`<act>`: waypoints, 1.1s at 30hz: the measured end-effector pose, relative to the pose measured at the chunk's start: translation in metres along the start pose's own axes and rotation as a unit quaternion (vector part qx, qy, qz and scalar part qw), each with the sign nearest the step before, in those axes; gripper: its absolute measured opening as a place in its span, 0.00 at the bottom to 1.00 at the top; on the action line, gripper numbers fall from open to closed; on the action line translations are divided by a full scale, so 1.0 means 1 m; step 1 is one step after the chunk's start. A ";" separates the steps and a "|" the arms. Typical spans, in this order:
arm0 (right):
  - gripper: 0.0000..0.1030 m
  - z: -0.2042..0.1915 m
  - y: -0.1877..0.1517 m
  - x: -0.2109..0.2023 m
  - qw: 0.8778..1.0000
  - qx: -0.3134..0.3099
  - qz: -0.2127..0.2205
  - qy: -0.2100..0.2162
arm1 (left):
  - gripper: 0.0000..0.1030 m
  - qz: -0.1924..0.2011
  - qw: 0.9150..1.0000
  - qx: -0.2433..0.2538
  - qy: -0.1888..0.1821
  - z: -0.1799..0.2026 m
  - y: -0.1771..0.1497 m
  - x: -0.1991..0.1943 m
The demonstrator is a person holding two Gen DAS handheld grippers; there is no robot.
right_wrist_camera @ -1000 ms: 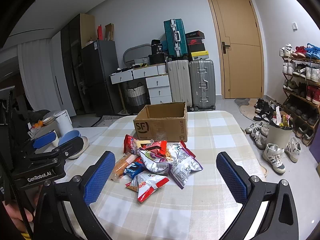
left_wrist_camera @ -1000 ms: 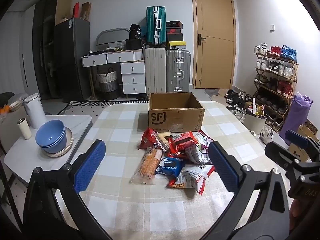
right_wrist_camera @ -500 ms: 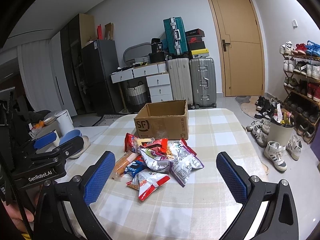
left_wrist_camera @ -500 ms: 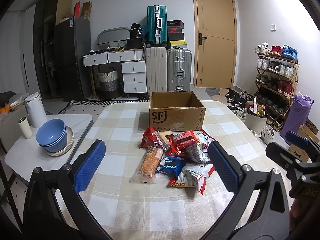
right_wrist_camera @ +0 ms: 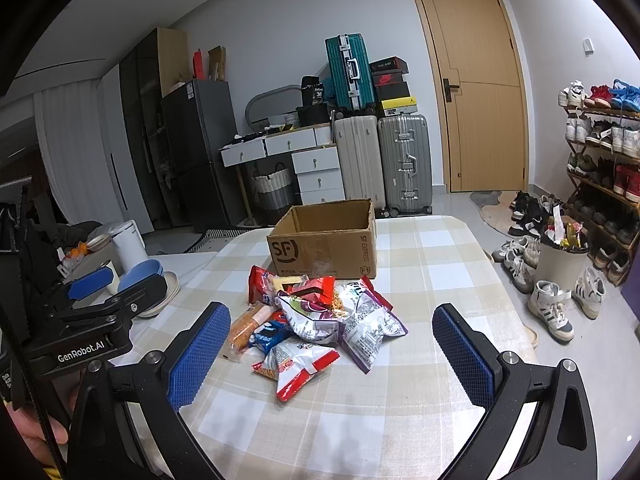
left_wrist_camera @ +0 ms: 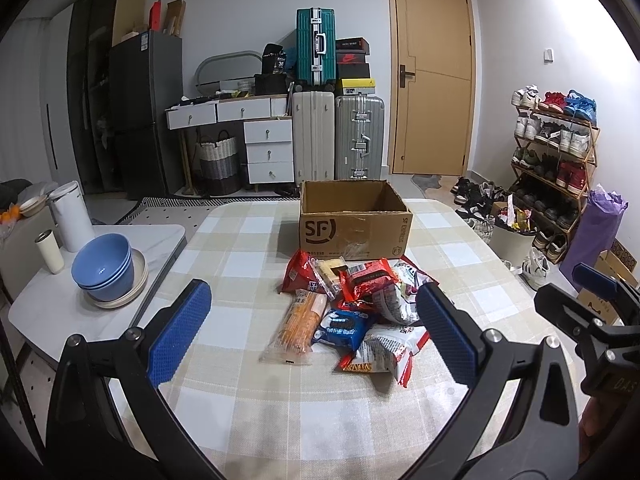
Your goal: Organize snacks
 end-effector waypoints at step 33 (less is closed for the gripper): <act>1.00 0.029 -0.048 0.119 0.992 0.053 -0.088 0.068 | 0.96 -0.211 0.977 0.008 -0.014 -0.074 -0.052 0.221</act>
Point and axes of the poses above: each gripper's, at about its wrist camera, not at the fingertips, and x roughly the way its jaws point, z to its right, y to its top, the point moved 1 cm from there along x, roughly the way its jaws point, and after that the axes turned 9 degrees about -x, right-handed, at the moved point
